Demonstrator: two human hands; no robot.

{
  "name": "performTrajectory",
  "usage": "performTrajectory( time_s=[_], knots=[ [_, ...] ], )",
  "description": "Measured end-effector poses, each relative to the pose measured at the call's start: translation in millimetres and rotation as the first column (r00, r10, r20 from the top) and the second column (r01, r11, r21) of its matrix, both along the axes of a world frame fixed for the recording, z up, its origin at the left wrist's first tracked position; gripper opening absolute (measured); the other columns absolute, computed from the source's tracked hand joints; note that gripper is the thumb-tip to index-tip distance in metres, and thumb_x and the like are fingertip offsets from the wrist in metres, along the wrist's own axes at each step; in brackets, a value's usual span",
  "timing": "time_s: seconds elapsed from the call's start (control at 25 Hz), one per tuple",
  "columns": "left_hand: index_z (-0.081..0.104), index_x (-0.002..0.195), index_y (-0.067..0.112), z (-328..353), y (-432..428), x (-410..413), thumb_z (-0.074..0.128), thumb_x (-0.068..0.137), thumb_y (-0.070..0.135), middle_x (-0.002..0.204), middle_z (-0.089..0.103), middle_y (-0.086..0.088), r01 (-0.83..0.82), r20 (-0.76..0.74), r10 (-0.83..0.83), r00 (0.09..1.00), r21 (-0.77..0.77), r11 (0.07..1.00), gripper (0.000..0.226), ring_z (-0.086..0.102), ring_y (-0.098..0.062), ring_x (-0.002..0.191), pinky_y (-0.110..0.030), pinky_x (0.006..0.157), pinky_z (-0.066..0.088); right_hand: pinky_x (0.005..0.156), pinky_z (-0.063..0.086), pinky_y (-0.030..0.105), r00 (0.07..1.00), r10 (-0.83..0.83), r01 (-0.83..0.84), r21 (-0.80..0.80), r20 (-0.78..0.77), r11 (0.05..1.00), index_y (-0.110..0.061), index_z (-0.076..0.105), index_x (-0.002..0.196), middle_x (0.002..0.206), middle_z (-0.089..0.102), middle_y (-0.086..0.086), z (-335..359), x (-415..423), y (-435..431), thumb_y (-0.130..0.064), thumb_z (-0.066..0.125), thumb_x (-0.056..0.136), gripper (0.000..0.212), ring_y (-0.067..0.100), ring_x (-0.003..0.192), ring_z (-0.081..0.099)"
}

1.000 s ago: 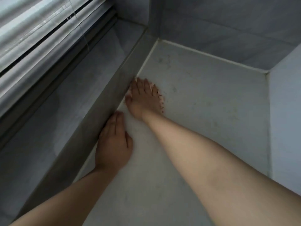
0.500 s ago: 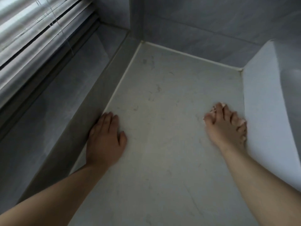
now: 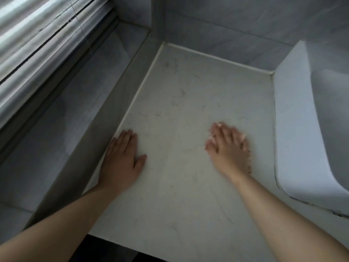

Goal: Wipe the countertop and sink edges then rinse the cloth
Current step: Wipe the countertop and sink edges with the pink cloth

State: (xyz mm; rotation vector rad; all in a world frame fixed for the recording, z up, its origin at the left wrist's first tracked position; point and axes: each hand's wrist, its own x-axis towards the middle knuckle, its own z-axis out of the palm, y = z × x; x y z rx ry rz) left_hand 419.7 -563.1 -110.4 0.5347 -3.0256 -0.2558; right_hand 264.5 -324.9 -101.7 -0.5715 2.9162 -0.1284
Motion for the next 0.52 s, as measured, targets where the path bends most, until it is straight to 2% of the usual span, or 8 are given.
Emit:
performTrajectory(
  time_s=[0.08,0.12,0.2,0.24,0.32,0.36,0.44,0.52],
  knots=[
    [0.046,0.131,-0.001,1.5,1.7,14.4,0.033,0.085,0.045,0.140,0.044,-0.019,0.005,0.003,-0.005,1.000,0.016,1.000,0.067,0.041,-0.029,0.129,-0.027,0.109,0.009,0.116,0.004,0.052,0.970,-0.234,0.236,-0.027,0.060,0.971,-0.029,0.010,0.150,0.160,0.009,-0.002,9.7,-5.7,-14.5,-0.052,0.021,0.094,0.061,0.025,0.146,0.003],
    [0.046,0.132,0.001,1.6,1.4,22.5,0.032,0.086,0.046,0.140,0.044,-0.018,0.011,0.011,-0.011,1.000,0.019,1.000,0.066,0.041,-0.028,0.129,-0.024,0.110,0.006,0.116,0.003,0.053,0.979,-0.194,0.195,-0.011,0.067,0.981,-0.027,0.010,0.150,0.160,0.009,0.000,11.8,9.2,-33.3,-0.049,0.025,0.095,0.061,0.027,0.146,0.004],
    [0.043,0.134,0.003,1.3,0.4,40.3,0.027,0.090,0.051,0.141,0.043,-0.015,0.006,0.024,-0.007,1.000,0.030,1.000,0.067,0.040,-0.026,0.130,-0.021,0.110,0.004,0.113,0.011,0.055,0.990,0.140,-0.141,-0.054,-0.019,0.988,-0.023,0.024,0.148,0.156,0.024,0.002,9.2,63.9,-67.3,-0.046,0.031,0.093,0.060,0.030,0.144,0.019],
    [0.041,0.136,0.004,1.8,0.5,48.5,0.021,0.092,0.054,0.142,0.041,-0.014,0.002,0.023,-0.003,1.000,0.036,0.999,0.069,0.038,-0.025,0.131,-0.022,0.110,0.005,0.111,0.018,0.055,0.952,0.301,-0.304,-0.062,-0.061,0.951,-0.023,0.033,0.145,0.152,0.033,0.001,9.7,90.6,-76.9,-0.047,0.032,0.090,0.060,0.030,0.140,0.029],
    [0.041,0.136,0.004,3.1,1.4,55.7,0.014,0.094,0.054,0.143,0.041,-0.013,0.017,0.016,-0.017,1.000,0.051,0.999,0.071,0.036,-0.023,0.131,-0.027,0.110,0.012,0.113,0.014,0.052,0.874,0.485,-0.486,-0.067,-0.028,0.871,-0.026,0.028,0.147,0.155,0.027,-0.001,14.4,81.3,-91.5,-0.048,0.030,0.091,0.060,0.027,0.143,0.024],
    [0.042,0.135,0.003,3.0,1.5,56.8,0.016,0.094,0.053,0.142,0.043,-0.014,0.020,0.005,-0.020,1.000,0.054,0.998,0.069,0.036,-0.023,0.131,-0.029,0.109,0.015,0.114,0.009,0.050,0.875,0.484,-0.482,-0.057,0.006,0.874,-0.027,0.019,0.149,0.158,0.017,-0.002,12.9,56.5,-103.6,-0.047,0.029,0.093,0.060,0.025,0.145,0.013],
    [0.044,0.133,0.001,2.2,3.0,56.0,0.028,0.092,0.047,0.140,0.044,-0.016,0.004,-0.029,-0.002,1.000,0.055,0.998,0.064,0.038,-0.025,0.130,-0.031,0.108,0.018,0.115,0.001,0.050,0.954,0.296,-0.293,-0.064,0.051,0.954,-0.026,0.009,0.151,0.160,0.007,-0.003,11.4,10.0,-135.3,-0.046,0.028,0.096,0.061,0.024,0.146,0.001],
    [0.037,0.136,-0.003,2.3,4.0,54.6,0.038,0.086,0.044,0.142,0.040,-0.020,-0.026,-0.086,0.033,0.996,0.081,0.996,0.068,0.033,-0.025,0.131,-0.030,0.108,0.019,0.115,-0.005,0.051,0.984,0.138,-0.126,-0.109,0.116,0.986,-0.023,0.004,0.151,0.160,0.000,-0.002,10.0,-10.4,-174.7,-0.046,0.024,0.097,0.062,0.024,0.146,-0.006]
  ],
)
